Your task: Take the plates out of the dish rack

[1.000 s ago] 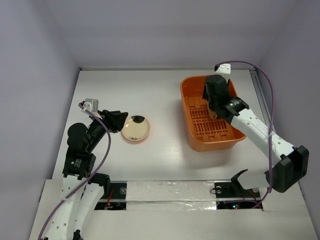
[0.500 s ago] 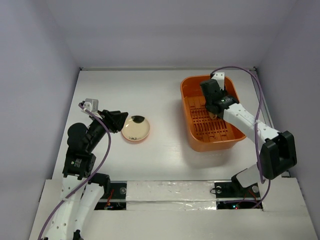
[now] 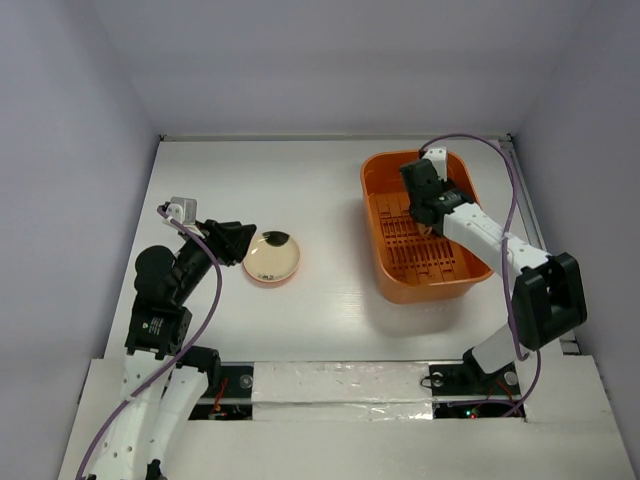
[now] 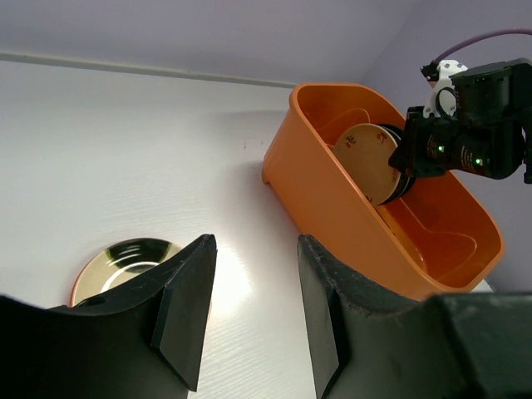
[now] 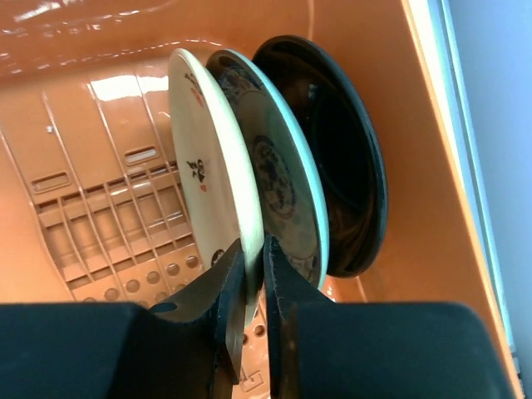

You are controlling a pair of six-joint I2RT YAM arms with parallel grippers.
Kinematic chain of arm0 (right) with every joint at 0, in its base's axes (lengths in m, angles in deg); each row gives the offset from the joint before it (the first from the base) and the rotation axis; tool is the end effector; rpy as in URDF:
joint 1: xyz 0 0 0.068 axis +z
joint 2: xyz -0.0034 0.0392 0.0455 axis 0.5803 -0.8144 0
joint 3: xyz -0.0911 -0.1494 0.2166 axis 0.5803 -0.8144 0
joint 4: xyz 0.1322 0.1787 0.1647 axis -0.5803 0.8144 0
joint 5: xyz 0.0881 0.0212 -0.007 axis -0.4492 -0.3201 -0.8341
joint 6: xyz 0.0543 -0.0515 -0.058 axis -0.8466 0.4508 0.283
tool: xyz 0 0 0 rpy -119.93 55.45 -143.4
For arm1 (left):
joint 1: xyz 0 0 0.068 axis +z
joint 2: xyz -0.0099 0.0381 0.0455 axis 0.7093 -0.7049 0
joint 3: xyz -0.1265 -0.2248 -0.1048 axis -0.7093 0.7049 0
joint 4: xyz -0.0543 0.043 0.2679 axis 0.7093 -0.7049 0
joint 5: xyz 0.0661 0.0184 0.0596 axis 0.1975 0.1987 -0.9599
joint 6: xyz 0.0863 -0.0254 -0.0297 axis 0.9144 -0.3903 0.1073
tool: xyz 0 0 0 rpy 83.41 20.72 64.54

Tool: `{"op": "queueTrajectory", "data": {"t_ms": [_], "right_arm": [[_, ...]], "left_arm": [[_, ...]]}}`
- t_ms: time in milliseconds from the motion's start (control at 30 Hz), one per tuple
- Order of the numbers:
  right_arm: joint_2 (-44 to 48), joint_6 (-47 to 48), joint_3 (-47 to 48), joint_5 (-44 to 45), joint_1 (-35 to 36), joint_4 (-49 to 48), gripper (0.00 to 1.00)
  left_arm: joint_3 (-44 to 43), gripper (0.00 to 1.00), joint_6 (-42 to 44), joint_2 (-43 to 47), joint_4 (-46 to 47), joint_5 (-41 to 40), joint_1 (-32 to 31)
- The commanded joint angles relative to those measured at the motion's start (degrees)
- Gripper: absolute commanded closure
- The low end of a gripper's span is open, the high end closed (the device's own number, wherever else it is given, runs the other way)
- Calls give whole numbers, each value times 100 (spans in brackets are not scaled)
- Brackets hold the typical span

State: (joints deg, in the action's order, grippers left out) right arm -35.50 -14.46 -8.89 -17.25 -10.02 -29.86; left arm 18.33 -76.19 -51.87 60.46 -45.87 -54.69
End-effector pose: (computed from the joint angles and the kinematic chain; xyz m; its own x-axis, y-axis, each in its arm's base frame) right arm 0.3615 0.1089 0.2508 -0.6342 -0.1134 -0.7648 0.2346 0.9143 -0.3301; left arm 0.1783 -0.0618 0.3599 -0.0898 -0.3400 -0.9361 0.5188 0.7864 -0.3354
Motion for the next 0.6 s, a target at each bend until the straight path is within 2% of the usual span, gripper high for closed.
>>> {"op": "queueTrajectory", "data": {"t_ms": [0,300,567], "right_arm": [[231,134,119,-32,-32,-135,87],[679,293,373,117,232,14,95],[1433,302,743,223,776,216,100]], "left_arm": [[-210,59,42,-8,218,46,38],[-201,59,33,-34,244,81,38],[-201,59,25,-25,244,81,38]]}}
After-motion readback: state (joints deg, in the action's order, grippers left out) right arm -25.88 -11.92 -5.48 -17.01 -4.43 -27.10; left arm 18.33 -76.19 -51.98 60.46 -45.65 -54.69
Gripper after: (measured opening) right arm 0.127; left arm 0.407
